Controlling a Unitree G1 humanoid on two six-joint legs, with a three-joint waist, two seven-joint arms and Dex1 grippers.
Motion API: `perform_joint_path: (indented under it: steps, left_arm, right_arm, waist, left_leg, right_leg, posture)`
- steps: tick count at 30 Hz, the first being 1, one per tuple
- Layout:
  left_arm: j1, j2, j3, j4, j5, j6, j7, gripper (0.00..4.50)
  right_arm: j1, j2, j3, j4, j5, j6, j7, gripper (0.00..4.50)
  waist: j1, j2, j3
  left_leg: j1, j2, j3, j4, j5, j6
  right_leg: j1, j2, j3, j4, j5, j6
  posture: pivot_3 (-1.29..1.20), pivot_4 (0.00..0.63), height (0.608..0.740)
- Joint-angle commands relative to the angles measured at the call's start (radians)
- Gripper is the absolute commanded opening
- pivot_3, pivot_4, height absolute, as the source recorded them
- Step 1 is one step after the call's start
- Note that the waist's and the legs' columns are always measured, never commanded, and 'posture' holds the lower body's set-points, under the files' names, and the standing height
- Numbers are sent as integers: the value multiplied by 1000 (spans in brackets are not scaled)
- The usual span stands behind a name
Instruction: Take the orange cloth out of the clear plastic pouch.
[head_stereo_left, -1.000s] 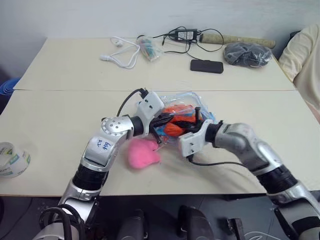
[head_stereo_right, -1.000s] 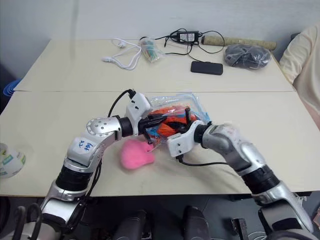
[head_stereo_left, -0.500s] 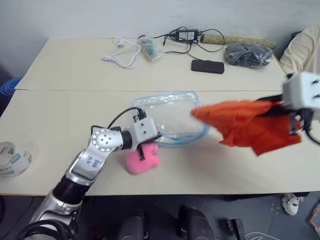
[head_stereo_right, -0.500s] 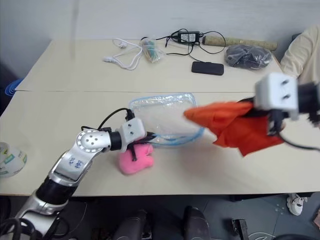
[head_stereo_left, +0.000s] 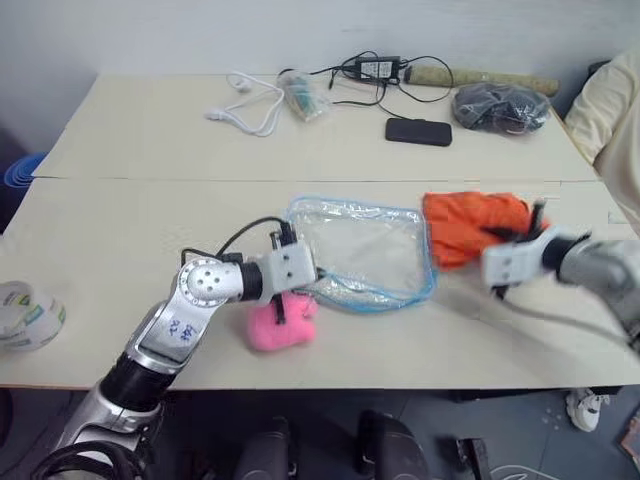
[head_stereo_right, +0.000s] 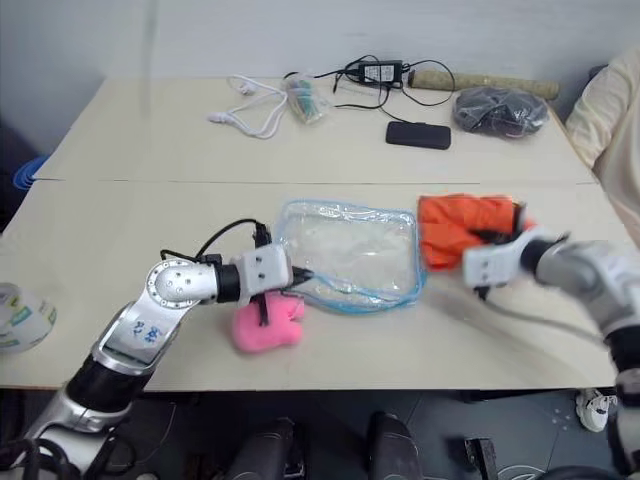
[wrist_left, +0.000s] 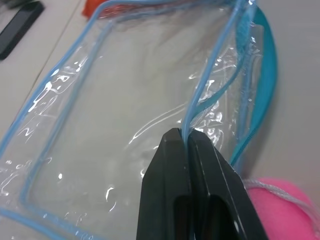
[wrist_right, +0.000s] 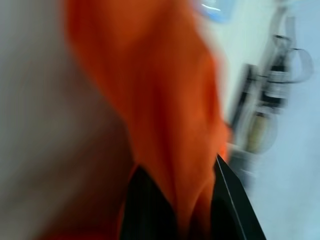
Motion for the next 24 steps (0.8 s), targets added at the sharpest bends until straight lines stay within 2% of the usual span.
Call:
perform_joint_path:
  steps: [1,3,6,9,12,13,16,17,18,21,24]
  left_arm:
    - [-15,-20,21,-39,-9,74,29,0]
    - [-8,-18,20,-52,-5,87,29,0]
    - [12,-12,28,-80,-16,120,26,668]
    - [30,-8,54,-109,-35,144,26,1605]
    - [43,26,141,-154,-96,201,5,2538]
    - [46,38,198,-164,-139,236,-7,2861]
    - [72,95,419,-204,-366,368,-114,3774]
    - [81,114,456,-211,-412,393,-137,4060]
    - [127,189,520,-203,-459,397,-222,4296]
    - [233,370,653,-109,-489,315,-385,4296]
    - [281,486,703,17,-461,219,-448,4296]
  right_arm:
    - [39,-17,-58,-57,91,50,45,722]
    - [57,-17,-84,-88,154,89,87,1221]
    - [77,-42,-122,-132,256,136,188,2267]
    - [104,-66,-157,-173,341,177,272,3336]
    - [182,-111,-239,-260,555,329,468,4349]
    - [217,-135,-281,-286,646,407,552,4500]
    - [301,-212,-421,-286,880,677,780,4500]
    - [313,-226,-444,-282,912,733,811,4500]
    - [293,-250,-463,-210,924,774,846,4500]
    - [207,-302,-481,-12,930,856,916,4500]
    - [130,-325,-466,116,910,886,966,4500]
  waist:
    - [0,0,0]
    - [-1,0,0]
    - [-1,0,0]
    - [0,0,0]
    - [6,0,0]
    - [6,0,0]
    - [5,0,0]
    - [4,0,0]
    - [1,0,0]
    - [-16,0,0]
    - [-22,1,0]
  left_leg:
    - [2,0,-1,-1,0,0]
    - [2,1,-3,0,0,0]
    - [3,1,-8,-1,0,0]
    - [3,1,-8,-1,0,0]
    - [2,1,-10,0,0,0]
    - [2,1,-10,0,0,0]
    - [2,1,-10,0,0,0]
    - [2,1,-10,0,0,0]
    - [3,1,-10,0,0,0]
    - [5,2,-9,-1,-1,0]
    - [5,2,-9,-1,-1,0]
  right_leg:
    - [1,0,1,0,0,0]
    - [2,1,-1,-1,0,0]
    - [2,1,0,-1,0,0]
    - [2,1,0,-1,0,0]
    - [3,1,-1,-1,0,0]
    - [3,0,-1,-1,0,0]
    - [3,0,-2,-1,0,0]
    - [4,0,-2,-1,0,0]
    - [4,0,-2,-1,0,0]
    - [4,1,-1,-1,0,-1]
    - [3,2,-1,-1,-1,-3]
  posture:
    - [0,150,740]
    - [0,150,740]
    - [0,150,740]
    - [0,150,740]
    - [0,150,740]
    - [0,150,740]
    - [0,150,740]
    - [0,150,740]
    - [0,150,740]
    - [0,150,740]
    - [0,150,740]
